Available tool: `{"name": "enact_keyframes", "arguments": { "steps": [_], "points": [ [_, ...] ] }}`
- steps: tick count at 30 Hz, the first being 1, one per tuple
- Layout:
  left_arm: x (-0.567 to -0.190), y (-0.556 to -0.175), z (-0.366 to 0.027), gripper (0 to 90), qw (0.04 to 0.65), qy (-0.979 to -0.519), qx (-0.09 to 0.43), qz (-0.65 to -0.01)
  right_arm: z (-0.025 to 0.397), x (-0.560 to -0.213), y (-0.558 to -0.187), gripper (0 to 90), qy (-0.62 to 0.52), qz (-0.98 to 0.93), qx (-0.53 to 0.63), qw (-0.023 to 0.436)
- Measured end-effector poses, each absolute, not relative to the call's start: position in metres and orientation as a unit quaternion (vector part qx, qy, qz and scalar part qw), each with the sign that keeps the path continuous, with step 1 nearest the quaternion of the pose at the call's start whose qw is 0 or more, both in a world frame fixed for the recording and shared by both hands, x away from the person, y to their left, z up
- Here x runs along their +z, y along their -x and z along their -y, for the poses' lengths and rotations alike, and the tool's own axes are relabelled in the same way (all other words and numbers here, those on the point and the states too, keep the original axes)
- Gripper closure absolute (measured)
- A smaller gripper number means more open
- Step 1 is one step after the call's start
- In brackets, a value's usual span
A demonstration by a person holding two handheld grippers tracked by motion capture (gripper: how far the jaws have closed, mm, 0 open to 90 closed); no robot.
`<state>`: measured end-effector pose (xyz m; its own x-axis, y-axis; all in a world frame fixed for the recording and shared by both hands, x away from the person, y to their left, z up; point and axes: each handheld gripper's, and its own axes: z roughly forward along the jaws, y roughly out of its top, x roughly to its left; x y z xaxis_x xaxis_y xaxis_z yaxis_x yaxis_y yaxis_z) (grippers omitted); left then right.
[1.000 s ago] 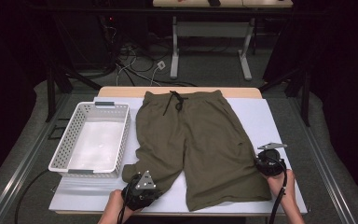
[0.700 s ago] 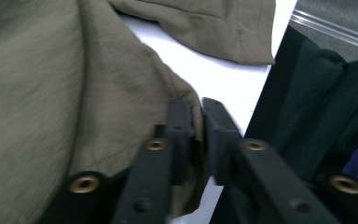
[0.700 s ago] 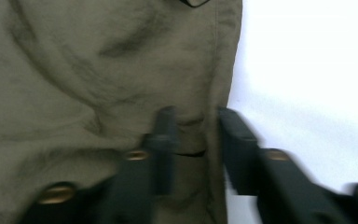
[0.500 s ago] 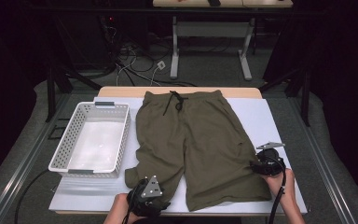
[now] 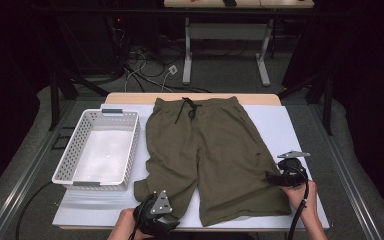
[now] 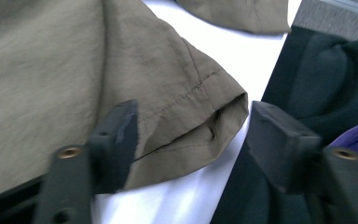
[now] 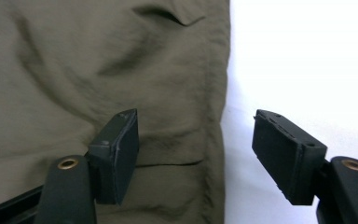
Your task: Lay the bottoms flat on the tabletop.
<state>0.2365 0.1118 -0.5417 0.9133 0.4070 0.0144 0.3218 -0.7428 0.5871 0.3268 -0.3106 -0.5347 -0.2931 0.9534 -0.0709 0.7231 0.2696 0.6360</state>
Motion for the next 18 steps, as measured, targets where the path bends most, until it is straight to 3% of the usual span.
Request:
{"name": "enact_keyframes", "arguments": {
  "steps": [4,8,10,14,18],
  "points": [
    [-0.549,-0.241,-0.113,53.5,0.316,-0.921,0.068,-0.219,0.309,-0.534,-0.327,31.5,-0.546,-0.765,0.256,0.225],
    [-0.554,-0.252,-0.109,80.2,0.361,-0.897,0.047,-0.249,0.308,-0.537,-0.329,49.2,-0.548,-0.765,0.254,0.223],
    [-0.553,-0.252,-0.104,86.9,0.370,-0.895,0.039,-0.246,0.308,-0.539,-0.329,56.3,-0.548,-0.767,0.250,0.221],
    [-0.547,-0.235,-0.091,87.8,0.381,-0.900,0.037,-0.210,0.308,-0.541,-0.329,64.0,-0.549,-0.767,0.243,0.227],
    [-0.544,-0.225,-0.085,82.4,0.372,-0.909,0.047,-0.183,0.307,-0.541,-0.329,56.2,-0.550,-0.766,0.245,0.226]
  ]
}}
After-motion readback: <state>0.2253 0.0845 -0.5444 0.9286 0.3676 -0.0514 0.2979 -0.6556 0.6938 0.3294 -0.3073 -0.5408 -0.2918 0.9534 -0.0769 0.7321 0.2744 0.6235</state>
